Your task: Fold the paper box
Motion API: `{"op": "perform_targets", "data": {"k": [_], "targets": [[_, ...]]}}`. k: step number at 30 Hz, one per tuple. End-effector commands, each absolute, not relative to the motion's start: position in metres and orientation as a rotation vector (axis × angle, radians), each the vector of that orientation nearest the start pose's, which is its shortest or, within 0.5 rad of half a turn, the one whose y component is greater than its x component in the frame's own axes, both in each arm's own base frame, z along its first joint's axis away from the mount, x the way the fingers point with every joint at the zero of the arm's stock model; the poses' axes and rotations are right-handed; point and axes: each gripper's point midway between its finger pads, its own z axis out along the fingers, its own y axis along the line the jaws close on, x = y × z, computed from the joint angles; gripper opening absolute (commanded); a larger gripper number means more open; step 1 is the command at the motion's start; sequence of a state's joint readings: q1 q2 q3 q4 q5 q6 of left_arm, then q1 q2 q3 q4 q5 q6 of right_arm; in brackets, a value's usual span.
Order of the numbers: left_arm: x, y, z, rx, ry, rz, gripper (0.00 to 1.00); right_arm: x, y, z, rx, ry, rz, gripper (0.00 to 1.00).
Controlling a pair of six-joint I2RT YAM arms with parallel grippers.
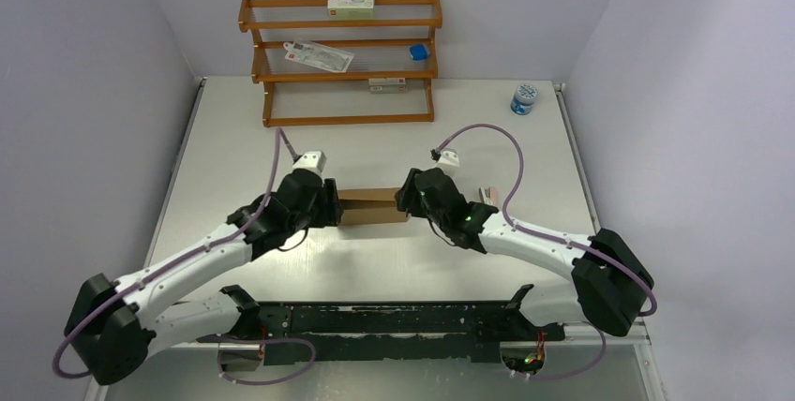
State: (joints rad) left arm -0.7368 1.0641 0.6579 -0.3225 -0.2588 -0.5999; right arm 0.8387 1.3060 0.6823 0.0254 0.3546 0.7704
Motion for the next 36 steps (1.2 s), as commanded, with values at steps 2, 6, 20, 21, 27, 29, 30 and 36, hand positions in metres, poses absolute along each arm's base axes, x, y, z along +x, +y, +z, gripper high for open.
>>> {"op": "perform_targets", "data": {"k": [2, 6, 20, 21, 27, 29, 30, 36], "targets": [[0.229, -0.194, 0.150, 0.020, 2.232, -0.546, 0.64, 0.267, 0.250, 0.088, 0.106, 2.229, 0.522, 0.53], [0.235, -0.193, 0.172, -0.060, 2.170, -0.606, 0.69, 0.266, 0.249, 0.088, 0.104, 2.227, 0.527, 0.53], [0.270, -0.186, 0.152, -0.260, 2.244, -0.754, 0.36, 0.262, 0.246, 0.082, 0.097, 2.236, 0.528, 0.52], [0.268, -0.187, 0.148, -0.261, 2.254, -0.765, 0.36, 0.261, 0.246, 0.081, 0.097, 2.239, 0.527, 0.52], [0.253, -0.183, 0.125, -0.277, 2.312, -0.762, 0.32, 0.258, 0.247, 0.073, 0.099, 2.256, 0.535, 0.52], [0.247, -0.176, 0.111, -0.289, 2.340, -0.727, 0.31, 0.257, 0.247, 0.071, 0.098, 2.259, 0.542, 0.51], [0.244, -0.174, 0.107, -0.288, 2.347, -0.715, 0.30, 0.257, 0.248, 0.070, 0.096, 2.260, 0.546, 0.51], [0.238, -0.164, 0.087, -0.294, 2.363, -0.661, 0.28, 0.254, 0.252, 0.068, 0.069, 2.257, 0.581, 0.48]]}}
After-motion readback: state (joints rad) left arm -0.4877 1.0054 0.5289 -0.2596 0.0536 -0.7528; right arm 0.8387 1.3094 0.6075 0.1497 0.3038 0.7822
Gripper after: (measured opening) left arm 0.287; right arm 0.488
